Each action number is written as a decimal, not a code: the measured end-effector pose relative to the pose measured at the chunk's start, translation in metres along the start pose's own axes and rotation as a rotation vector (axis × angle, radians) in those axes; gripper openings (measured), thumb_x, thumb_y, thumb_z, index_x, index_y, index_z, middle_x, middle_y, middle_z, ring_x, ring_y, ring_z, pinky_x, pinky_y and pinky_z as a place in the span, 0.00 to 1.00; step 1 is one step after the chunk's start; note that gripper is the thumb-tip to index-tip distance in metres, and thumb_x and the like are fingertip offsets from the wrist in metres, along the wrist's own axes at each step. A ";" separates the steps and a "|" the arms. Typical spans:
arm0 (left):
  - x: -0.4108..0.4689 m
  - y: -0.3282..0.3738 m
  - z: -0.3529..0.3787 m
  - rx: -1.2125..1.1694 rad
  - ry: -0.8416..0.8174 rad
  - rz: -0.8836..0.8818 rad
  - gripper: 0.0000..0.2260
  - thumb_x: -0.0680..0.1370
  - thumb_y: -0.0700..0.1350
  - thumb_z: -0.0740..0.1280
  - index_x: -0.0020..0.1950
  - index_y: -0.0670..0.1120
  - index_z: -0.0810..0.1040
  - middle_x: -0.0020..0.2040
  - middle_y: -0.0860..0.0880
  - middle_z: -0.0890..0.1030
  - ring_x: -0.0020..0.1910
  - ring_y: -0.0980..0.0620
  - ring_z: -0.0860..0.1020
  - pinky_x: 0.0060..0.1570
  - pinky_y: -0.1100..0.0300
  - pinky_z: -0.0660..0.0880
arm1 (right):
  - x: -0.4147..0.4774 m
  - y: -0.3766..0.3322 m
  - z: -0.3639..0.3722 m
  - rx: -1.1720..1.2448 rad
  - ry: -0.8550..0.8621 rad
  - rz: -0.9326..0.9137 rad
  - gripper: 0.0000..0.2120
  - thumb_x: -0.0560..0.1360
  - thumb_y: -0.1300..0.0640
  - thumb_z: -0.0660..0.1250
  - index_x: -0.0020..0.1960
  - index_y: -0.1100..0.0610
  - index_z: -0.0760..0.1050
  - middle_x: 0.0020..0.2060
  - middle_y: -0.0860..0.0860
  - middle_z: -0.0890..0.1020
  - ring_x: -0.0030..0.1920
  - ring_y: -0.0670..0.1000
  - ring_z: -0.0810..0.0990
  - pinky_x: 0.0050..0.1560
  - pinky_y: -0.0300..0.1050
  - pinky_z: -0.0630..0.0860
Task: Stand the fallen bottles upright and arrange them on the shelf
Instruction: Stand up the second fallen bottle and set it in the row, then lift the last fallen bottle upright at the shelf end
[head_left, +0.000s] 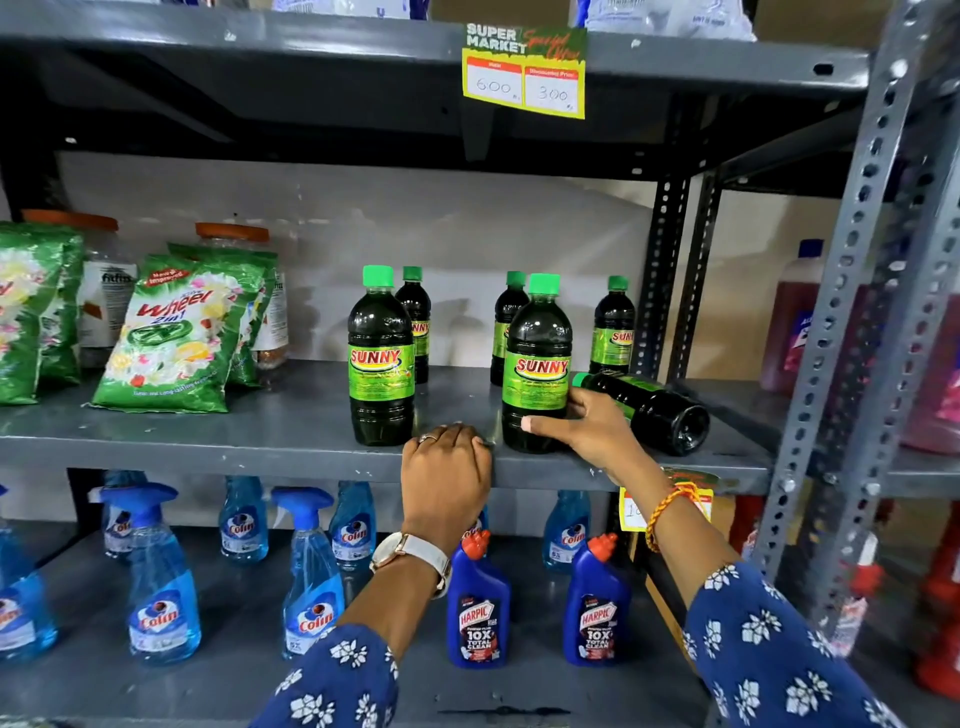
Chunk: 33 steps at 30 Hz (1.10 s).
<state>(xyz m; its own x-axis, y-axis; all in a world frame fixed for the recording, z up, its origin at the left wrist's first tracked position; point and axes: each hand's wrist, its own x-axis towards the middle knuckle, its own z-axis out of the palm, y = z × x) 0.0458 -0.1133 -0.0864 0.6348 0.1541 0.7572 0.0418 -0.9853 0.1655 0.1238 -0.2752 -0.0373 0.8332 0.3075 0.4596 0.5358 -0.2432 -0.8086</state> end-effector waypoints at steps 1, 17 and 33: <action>0.000 0.000 0.001 -0.001 0.001 -0.002 0.14 0.78 0.46 0.53 0.46 0.47 0.78 0.46 0.47 0.83 0.45 0.48 0.79 0.45 0.54 0.70 | 0.000 0.000 0.000 -0.007 -0.002 0.000 0.22 0.61 0.53 0.78 0.55 0.53 0.79 0.44 0.42 0.81 0.45 0.36 0.78 0.41 0.27 0.72; -0.015 0.014 -0.006 -0.307 0.203 -0.002 0.16 0.79 0.47 0.55 0.59 0.41 0.76 0.61 0.41 0.78 0.58 0.44 0.74 0.59 0.52 0.68 | -0.004 -0.018 -0.038 -0.264 0.240 -0.037 0.33 0.69 0.39 0.68 0.66 0.59 0.71 0.61 0.55 0.77 0.57 0.53 0.77 0.55 0.42 0.72; 0.013 0.134 0.038 -0.151 -0.052 0.261 0.20 0.78 0.49 0.45 0.44 0.46 0.75 0.42 0.44 0.82 0.39 0.41 0.79 0.35 0.54 0.69 | 0.028 0.022 -0.102 -0.949 0.303 -0.017 0.29 0.70 0.36 0.63 0.52 0.62 0.75 0.48 0.63 0.80 0.52 0.63 0.77 0.45 0.49 0.72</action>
<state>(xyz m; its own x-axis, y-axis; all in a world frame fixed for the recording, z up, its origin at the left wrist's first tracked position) 0.0889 -0.2463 -0.0788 0.6480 -0.1105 0.7536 -0.2406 -0.9684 0.0649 0.1727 -0.3663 -0.0048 0.7537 0.1022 0.6493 0.3249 -0.9166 -0.2329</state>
